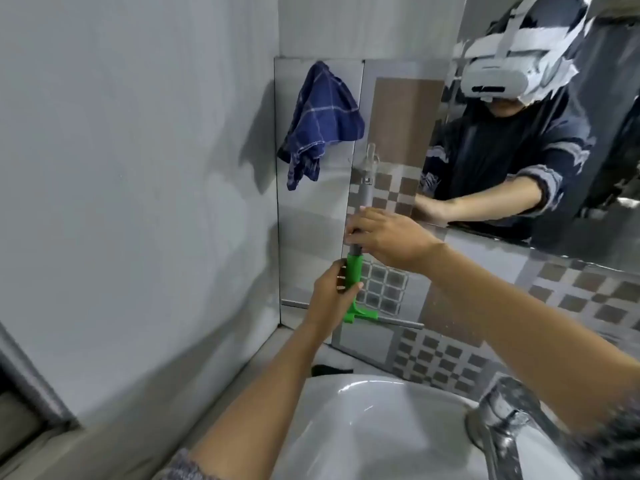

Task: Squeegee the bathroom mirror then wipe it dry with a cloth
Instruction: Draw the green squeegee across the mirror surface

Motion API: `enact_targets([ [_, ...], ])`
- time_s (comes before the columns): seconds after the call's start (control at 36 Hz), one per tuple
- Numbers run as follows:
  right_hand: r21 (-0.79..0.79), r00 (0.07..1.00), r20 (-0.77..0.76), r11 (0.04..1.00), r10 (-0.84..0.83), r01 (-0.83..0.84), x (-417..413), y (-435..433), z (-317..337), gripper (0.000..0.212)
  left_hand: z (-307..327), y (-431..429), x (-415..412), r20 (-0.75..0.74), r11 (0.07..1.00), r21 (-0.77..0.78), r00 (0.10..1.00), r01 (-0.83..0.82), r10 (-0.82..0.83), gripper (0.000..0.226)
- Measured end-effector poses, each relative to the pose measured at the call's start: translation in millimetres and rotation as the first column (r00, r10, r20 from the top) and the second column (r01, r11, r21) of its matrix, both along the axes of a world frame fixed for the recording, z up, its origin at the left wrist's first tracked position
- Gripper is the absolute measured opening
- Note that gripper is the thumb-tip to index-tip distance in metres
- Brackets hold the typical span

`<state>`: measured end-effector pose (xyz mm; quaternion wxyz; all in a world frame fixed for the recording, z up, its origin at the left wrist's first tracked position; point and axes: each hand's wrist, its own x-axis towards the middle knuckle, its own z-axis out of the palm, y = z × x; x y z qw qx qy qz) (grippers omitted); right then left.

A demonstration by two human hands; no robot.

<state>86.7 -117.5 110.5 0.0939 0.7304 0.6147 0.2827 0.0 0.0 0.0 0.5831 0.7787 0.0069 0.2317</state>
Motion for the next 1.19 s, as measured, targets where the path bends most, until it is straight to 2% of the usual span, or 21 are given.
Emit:
enact_targets([
  [0.31,0.058,0.999,0.014,0.998,-0.035,0.034,-32.1,2.5,22.6,0.019,19.3,14.1,-37.6,0.056,0.994,0.108,0.998,-0.018,0.012,0.026],
  [0.44,0.048,0.997,0.040,0.997,-0.061,0.059,-60.2,-10.7,44.2,0.023,42.1,21.6,-62.0,0.103,0.963,0.265,0.995,-0.042,0.015,0.036],
  [0.61,0.137,0.992,0.003,0.983,-0.125,0.123,-92.2,-46.3,62.1,0.023,84.0,24.8,-77.0,0.268,0.873,0.478,0.963,-0.094,-0.043,0.040],
  [0.69,0.263,0.981,-0.092,0.946,-0.170,0.189,-106.1,-66.5,65.6,0.028,107.8,20.4,-80.9,0.379,0.793,0.588,0.920,-0.160,-0.095,0.040],
  [0.78,0.422,0.973,-0.159,0.879,-0.168,0.221,-120.6,-84.5,66.8,0.026,129.1,15.1,-84.4,0.499,0.669,0.687,0.853,-0.283,-0.152,0.040],
  [0.89,0.519,0.962,-0.166,0.810,-0.217,0.272,-134.6,-106.2,73.5,0.025,144.2,11.6,-81.5,0.535,0.610,0.720,0.824,-0.331,-0.186,0.042],
  [0.94,0.535,0.947,-0.176,0.782,-0.268,0.321,-143.6,-125.3,79.6,0.026,154.6,-0.7,-79.1,0.541,0.578,0.750,0.802,-0.322,-0.254,0.042],
  [1.06,0.553,0.923,-0.229,0.738,-0.311,0.386,-156.0,-147.4,95.3,0.026,179.4,-22.7,-71.9,0.580,0.589,0.739,0.753,-0.327,-0.310,0.039],
  [1.19,0.546,0.877,-0.131,0.705,-0.462,0.452,-168.3,-174.0,129.9,0.039,229.4,-57.9,-55.9,0.604,0.598,0.748,0.667,-0.286,-0.436,0.038],
])
